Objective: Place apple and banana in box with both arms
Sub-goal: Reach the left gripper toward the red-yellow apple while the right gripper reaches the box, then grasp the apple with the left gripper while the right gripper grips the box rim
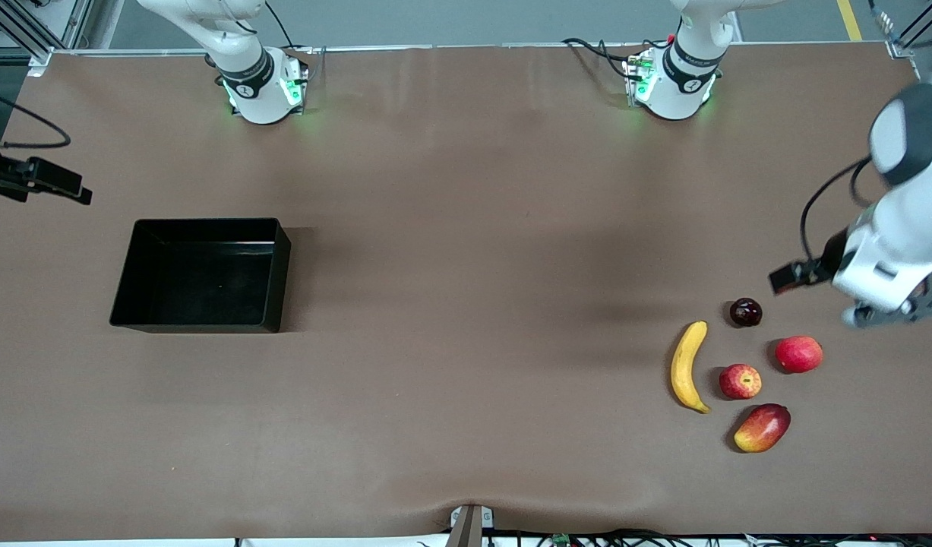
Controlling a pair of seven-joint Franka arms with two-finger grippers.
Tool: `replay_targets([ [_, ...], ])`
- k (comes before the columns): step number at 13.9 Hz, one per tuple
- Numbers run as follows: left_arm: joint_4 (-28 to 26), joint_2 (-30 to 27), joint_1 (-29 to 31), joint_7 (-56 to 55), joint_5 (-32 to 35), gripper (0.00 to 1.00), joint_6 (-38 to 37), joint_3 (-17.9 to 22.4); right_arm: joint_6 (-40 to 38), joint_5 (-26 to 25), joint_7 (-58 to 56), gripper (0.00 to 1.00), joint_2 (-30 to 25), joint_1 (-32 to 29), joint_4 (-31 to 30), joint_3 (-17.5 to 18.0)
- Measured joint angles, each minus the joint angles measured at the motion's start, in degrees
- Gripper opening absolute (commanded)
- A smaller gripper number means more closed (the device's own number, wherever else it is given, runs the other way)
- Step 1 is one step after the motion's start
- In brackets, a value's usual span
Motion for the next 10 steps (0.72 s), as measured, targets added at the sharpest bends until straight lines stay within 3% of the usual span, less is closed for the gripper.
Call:
replay_targets([
  [6, 0.2, 13.9, 2.5, -7.8, 0.0, 1.0, 16.3, 0.1, 5.7, -0.8, -3.4, 1.0, 9.9, -4.6, -0.2, -0.2],
  [10, 1.6, 20.6, 2.1, -11.5, 1.9, 1.0, 21.5, -0.1, 9.8, -0.8, -5.5, 1.0, 17.5, -6.4, -1.0, -0.3],
])
